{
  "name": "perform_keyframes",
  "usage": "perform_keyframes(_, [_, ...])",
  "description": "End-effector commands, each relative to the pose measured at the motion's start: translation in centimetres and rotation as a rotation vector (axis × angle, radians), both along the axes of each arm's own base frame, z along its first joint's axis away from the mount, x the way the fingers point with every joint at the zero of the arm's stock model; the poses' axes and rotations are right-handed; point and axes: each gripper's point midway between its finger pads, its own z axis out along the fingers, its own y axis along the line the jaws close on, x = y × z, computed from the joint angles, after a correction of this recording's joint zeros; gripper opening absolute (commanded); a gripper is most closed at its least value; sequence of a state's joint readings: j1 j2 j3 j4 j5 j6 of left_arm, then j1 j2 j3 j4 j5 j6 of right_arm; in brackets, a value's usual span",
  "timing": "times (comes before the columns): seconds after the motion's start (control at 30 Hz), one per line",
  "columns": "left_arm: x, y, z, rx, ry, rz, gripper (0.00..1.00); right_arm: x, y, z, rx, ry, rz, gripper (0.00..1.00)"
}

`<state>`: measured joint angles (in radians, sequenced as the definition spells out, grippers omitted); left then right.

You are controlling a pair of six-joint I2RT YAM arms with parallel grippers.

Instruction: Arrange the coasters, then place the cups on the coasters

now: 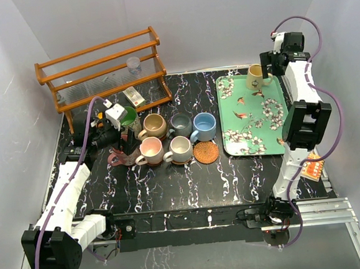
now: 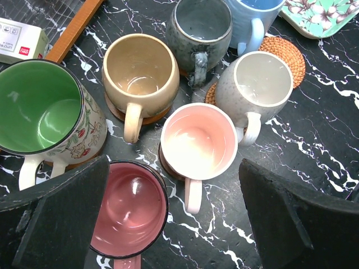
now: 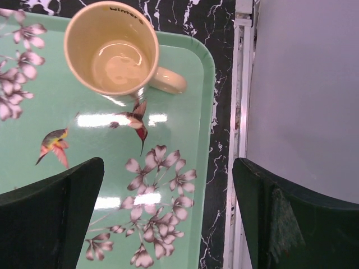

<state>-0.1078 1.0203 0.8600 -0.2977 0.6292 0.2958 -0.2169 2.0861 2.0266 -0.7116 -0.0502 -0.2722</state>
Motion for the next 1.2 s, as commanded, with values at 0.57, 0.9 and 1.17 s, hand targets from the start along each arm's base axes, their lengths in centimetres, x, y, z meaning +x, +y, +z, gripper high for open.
perform_keyframes(0.57, [0.0,-0.7,-0.3,-0.03,0.03,-0.044,0.99,3.6,0.0,-1.8,-0.107,-0.03,0.299,0.98])
perform_keyframes(0.9, [0.3,-0.8,-1.2,-0.03,0.065,-0.044,0.99,5.6,-0.2,-3.8,-0.181,-0.035,0.409,0.98])
perform_keyframes(1.17, [0.5,-0.7,-1.6,-0.027,0.08,-0.039,0.99,6.4,0.2,-5.0,-0.24,-0.036,0.54,0.98])
